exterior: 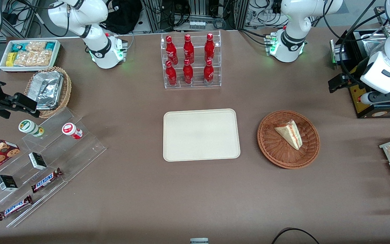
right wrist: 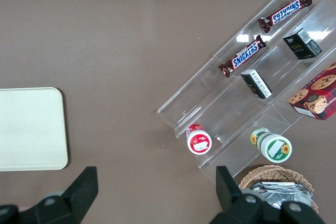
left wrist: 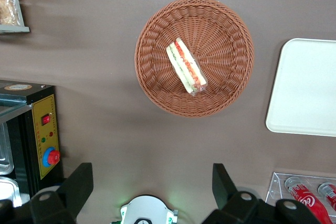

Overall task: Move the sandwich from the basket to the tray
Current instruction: 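Move the left gripper over the wrapped sandwich in the wicker basket and lower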

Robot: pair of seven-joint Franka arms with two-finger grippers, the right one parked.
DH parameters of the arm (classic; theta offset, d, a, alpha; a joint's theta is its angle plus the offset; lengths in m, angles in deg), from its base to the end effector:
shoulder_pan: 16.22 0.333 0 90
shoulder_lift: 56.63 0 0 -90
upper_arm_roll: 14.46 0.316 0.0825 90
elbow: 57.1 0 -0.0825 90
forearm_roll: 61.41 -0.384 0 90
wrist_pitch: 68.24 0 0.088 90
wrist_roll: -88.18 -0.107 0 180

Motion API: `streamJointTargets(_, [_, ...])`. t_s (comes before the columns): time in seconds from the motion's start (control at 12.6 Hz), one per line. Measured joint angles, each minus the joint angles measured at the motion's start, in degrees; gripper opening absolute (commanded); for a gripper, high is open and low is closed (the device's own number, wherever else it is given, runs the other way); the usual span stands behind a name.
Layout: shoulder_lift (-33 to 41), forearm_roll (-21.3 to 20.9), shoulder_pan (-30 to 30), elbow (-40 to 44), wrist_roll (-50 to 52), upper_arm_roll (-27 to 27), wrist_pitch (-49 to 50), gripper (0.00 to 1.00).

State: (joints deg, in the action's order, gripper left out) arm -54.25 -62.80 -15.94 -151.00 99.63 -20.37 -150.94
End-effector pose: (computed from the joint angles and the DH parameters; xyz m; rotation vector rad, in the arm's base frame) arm 0.5236 -0.0499 0.6051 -3.0780 -0.1590 0.2289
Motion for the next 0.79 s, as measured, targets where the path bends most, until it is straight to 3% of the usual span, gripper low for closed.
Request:
streamJointTargets(0.47, [-0.87, 0.07, -0.01, -1.2, -1.5, -0.08, -0.09, 1.0])
streamJointTargets(0.79, [-2.86, 0.08, -0.06, -9.35, -1.89, -0.48, -9.15, 1.0])
